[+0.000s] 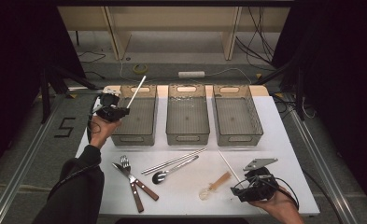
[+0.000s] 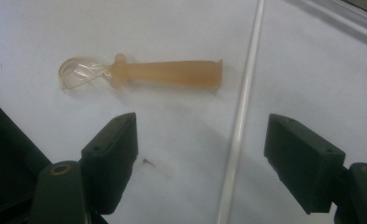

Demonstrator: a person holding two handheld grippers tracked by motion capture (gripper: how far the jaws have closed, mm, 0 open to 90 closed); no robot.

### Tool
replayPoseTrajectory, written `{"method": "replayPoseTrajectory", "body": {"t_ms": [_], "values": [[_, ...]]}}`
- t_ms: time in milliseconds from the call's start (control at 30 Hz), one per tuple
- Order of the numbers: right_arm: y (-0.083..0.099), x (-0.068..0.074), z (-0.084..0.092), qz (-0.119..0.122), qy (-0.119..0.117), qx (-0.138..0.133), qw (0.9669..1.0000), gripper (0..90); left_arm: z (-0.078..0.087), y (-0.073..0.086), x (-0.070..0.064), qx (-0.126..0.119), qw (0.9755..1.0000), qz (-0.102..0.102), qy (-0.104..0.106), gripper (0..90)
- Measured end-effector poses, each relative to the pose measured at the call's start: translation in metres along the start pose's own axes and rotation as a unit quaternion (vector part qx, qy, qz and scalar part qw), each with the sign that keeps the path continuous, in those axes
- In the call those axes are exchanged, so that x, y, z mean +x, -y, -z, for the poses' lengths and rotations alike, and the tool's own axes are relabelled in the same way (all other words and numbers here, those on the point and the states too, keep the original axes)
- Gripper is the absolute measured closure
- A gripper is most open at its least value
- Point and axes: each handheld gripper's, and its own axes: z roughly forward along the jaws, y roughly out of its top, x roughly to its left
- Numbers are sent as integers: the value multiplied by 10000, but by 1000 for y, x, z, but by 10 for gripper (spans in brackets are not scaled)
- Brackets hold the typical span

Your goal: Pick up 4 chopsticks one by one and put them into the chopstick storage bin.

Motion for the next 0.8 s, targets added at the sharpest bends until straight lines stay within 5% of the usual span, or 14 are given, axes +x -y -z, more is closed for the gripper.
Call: {"method": "replayPoseTrajectory", "body": {"t_ms": [500,800], "values": [[0,0,-1,-15,-51,21,10000,271,-25,7,6,284,9990,277,-186,832],[-1,-3,0,-63,-6,70,10000,294,-8,9,-3,161,9985,509,102,515]]}}
